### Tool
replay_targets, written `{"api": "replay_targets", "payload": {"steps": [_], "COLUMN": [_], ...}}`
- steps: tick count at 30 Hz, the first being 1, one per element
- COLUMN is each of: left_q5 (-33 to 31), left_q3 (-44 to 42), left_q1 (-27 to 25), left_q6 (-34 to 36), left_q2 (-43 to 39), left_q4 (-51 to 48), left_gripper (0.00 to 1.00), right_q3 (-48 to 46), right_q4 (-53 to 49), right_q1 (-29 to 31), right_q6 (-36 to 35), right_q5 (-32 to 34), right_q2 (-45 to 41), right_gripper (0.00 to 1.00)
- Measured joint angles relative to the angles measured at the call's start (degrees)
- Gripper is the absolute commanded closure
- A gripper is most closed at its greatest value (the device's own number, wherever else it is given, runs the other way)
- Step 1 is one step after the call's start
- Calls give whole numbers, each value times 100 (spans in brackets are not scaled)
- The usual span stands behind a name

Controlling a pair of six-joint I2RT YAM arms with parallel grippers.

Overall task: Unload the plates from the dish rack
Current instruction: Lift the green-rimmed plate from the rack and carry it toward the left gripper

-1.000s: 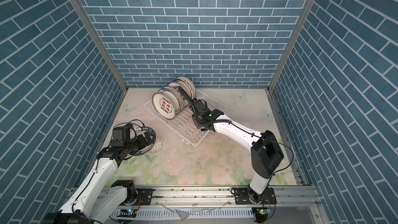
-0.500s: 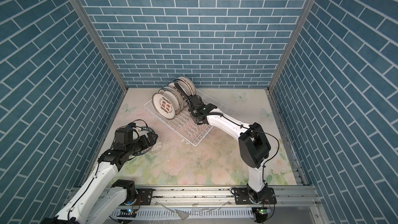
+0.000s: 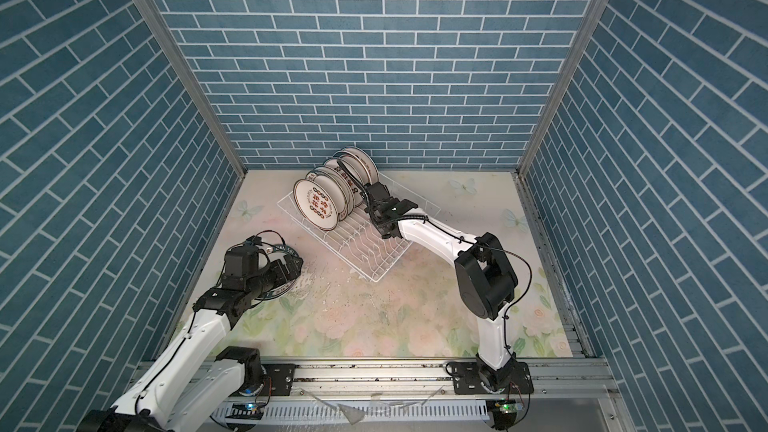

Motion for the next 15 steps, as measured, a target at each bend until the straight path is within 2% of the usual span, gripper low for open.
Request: {"api": "replay_targets", "payload": {"steps": [11, 15], "left_q5": [-20, -7], "left_q3": [0, 0], "left_q1": [0, 0], "left_q6": [20, 13], "left_q2": [17, 175], "left_q4": [122, 170], "left_gripper": [1, 1], "right_q3": [-68, -286], "right_q4": [111, 234], "right_q1": [48, 70], "right_q6": [-256, -302], "right_q5": [-4, 22], "right_q2": [-28, -179], "right_gripper": [99, 100]}}
